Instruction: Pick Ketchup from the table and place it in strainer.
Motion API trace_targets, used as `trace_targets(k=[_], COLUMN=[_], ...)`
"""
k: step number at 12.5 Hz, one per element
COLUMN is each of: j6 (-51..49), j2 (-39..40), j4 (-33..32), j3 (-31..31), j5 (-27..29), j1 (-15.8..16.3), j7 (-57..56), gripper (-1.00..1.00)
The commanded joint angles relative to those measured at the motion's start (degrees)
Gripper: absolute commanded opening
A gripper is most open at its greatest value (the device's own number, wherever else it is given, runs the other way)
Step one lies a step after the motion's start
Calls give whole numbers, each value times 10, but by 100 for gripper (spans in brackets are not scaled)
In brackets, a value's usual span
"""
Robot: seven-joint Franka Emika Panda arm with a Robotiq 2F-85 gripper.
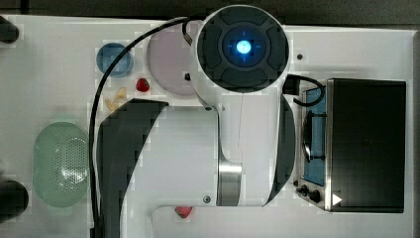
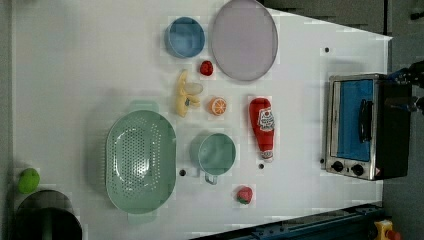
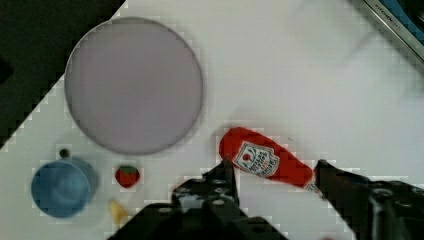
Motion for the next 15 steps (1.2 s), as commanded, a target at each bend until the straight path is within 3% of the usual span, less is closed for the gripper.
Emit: trace_targets(k=[1,3,9,15], j6=[-73,-71,-33,207], j2=[-112,-108,-41,21], j4=[-62,-65,-124,-249], j3=[29,31,60,73], j5=[11,11,11,11], j1=[-62,-62,-58,-54], j7=[-52,-53,-136,-438], gripper=[59,99,100,100])
